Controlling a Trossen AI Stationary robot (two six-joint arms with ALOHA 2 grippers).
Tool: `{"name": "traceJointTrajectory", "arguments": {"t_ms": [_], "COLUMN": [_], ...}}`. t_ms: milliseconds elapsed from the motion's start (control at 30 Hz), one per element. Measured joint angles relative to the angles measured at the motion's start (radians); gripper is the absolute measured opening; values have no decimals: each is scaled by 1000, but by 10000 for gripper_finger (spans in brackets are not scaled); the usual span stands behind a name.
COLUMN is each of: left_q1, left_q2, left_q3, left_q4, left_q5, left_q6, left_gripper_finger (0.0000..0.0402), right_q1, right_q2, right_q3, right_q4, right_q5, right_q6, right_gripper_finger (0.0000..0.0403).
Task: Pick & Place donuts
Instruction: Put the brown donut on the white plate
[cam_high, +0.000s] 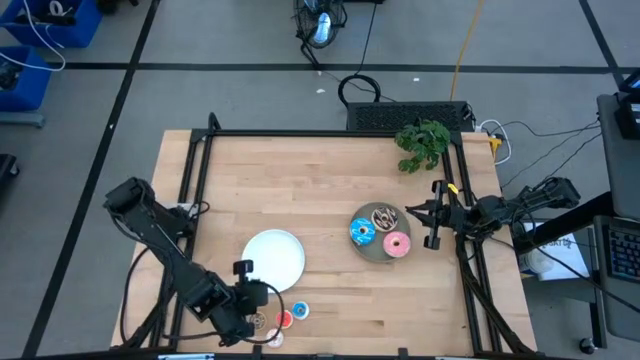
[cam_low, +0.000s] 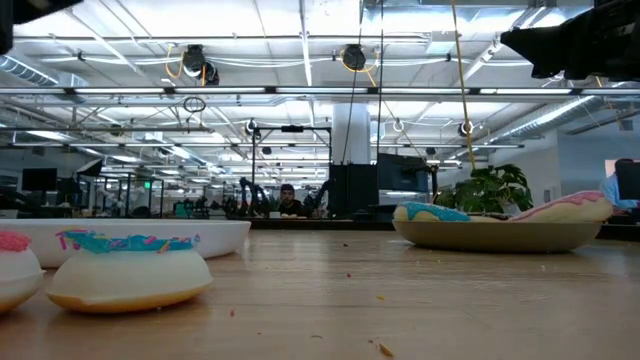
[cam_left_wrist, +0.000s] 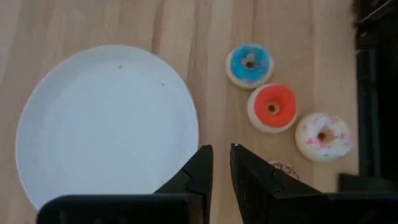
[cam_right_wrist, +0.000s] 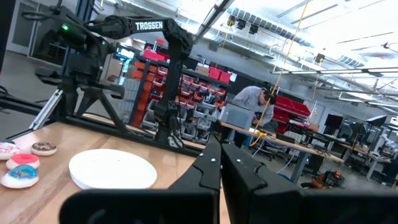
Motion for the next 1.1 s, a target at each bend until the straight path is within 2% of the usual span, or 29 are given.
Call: {"name": "traceJointTrajectory", "arguments": {"t_ms": [233, 300, 467, 667, 800, 900, 1000, 1100], "left_q1": [21, 20, 13, 7, 7, 6, 4, 2], "left_q2": [111, 144, 220, 277, 277, 277, 284, 291], "left_q3": [15, 47, 174, 318, 351, 349, 344, 341], "left_q4": [-28, -78, -190, -257, -318, -321, -305, -281], "left_q5": [215, 243, 243, 216, 126, 123, 177, 215], "left_q6": [28, 14, 16, 114, 97, 78, 24, -14], "left_gripper_finger": [62, 62, 62, 62, 63, 67, 90, 132], "right_q1": [0, 0, 0, 0, 0, 0, 0, 0], "right_q2": [0, 0, 0, 0, 0, 0, 0, 0], "right_q3": [0, 0, 0, 0, 0, 0, 0, 0], "right_q4": [0, 0, 0, 0, 0, 13, 16, 16], "right_q5": [1, 1, -1, -1, -1, -2, -2, -2], "right_q6": [-29, -28, -19, 1, 0, 0, 1, 1], "right_gripper_finger": [0, 0, 0, 0, 0, 0, 0, 0]}}
